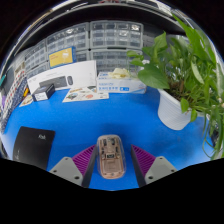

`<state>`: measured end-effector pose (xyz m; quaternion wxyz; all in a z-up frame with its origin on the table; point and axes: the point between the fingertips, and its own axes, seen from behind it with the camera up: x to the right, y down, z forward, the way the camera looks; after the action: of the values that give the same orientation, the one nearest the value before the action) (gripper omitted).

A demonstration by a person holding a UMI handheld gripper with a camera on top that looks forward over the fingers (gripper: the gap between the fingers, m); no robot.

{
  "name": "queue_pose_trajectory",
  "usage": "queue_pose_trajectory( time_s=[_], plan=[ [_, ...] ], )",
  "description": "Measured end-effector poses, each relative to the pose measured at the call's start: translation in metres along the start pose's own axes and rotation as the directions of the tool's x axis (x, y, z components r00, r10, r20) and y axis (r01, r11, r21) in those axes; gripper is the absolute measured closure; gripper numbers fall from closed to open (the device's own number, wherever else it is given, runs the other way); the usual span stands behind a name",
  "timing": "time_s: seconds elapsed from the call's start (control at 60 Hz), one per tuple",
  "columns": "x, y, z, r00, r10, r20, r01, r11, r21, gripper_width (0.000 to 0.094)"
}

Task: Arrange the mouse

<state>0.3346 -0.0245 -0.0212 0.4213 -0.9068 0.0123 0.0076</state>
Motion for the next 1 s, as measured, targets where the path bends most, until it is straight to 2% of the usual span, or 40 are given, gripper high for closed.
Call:
queue_pose_trajectory(
  time_s=[0.067,0.083,0.117,0.333,0.417,0.5,0.783,0.867,1.0],
  plan=[
    [0.002,-0.003,0.004,1.000,0.012,0.001,-0.012,1.000,-0.007,0.0361],
    [0.000,-0.004,0.005,1.000,0.014,0.007,-0.014,1.000,-0.005,0.0346],
    [0.002,-0.005,0.006,1.000,0.014,0.001,-0.014,1.000,-0.002,0.0469],
    [0.002,-0.004,0.008,0.999,0.036,-0.021,-0.037,0.999,-0.038,0.0590],
    [0.002,-0.005,0.006,0.999,0.037,-0.029,-0.039,0.997,-0.064,0.0590],
    [-0.006,-0.023,-0.003,0.999,0.031,-0.034,-0.032,0.998,-0.045,0.0589],
    [-0.095,-0.154,-0.085,1.000,-0.009,-0.030,0.014,0.984,0.177,0.0588],
    [-0.137,-0.172,-0.106,1.000,-0.009,-0.007,0.010,0.978,0.208,0.0589],
    [-0.202,-0.171,-0.129,1.000,-0.014,0.021,0.009,0.975,0.221,0.0589]
  ],
)
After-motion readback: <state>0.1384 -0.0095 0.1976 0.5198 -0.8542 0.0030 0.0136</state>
